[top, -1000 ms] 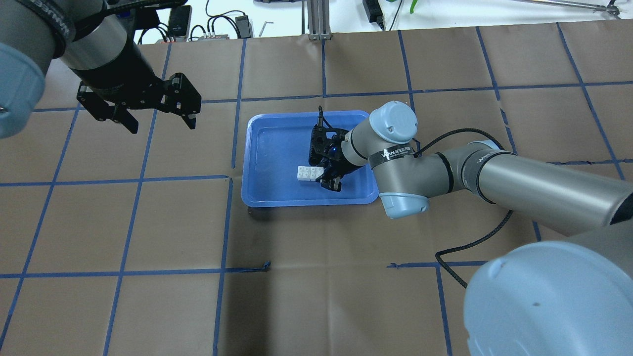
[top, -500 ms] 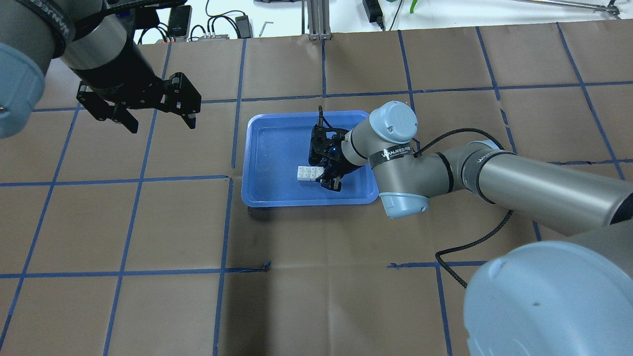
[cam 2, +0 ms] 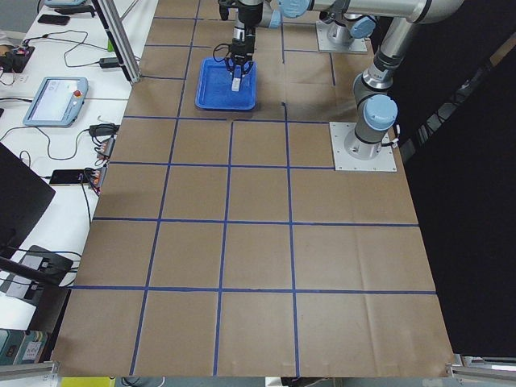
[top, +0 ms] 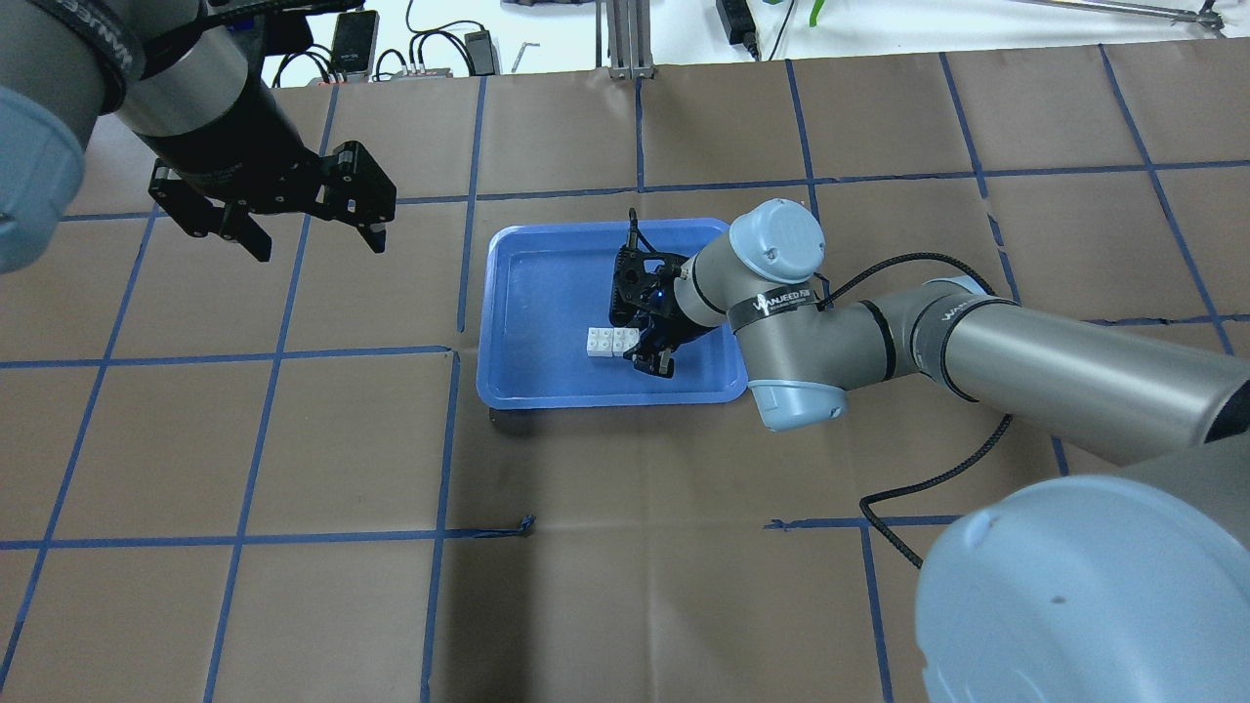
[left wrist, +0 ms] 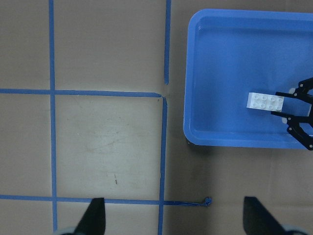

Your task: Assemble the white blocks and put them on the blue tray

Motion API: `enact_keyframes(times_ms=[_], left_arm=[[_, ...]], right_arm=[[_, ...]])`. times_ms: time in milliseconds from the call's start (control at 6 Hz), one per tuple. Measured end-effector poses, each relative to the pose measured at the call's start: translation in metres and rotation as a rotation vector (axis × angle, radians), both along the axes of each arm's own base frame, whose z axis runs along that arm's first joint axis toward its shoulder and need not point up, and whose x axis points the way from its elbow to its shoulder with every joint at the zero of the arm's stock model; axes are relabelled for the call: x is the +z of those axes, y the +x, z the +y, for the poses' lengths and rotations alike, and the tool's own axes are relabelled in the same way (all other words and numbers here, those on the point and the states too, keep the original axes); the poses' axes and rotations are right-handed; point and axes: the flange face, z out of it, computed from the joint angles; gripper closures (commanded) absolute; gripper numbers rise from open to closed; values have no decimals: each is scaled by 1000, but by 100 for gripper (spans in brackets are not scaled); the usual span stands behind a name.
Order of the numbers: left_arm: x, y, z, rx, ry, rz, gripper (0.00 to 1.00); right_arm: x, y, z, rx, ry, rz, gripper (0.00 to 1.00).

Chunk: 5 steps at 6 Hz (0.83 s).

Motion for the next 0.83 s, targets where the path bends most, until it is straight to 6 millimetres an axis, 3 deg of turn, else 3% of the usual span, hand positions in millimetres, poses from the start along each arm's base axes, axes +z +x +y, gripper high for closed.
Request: enact_keyframes(times_ms=[333,500,833], left_arm=[[1,0,0,0,-3,0,1],[1,0,0,0,-4,0,1],[2,0,1,0,-5,0,1]], right_arm=[[1,0,0,1,-3,-1,7],[4,1,-2,1,-10,-2,1],[22,-3,-15,-43,-31,-8,1]])
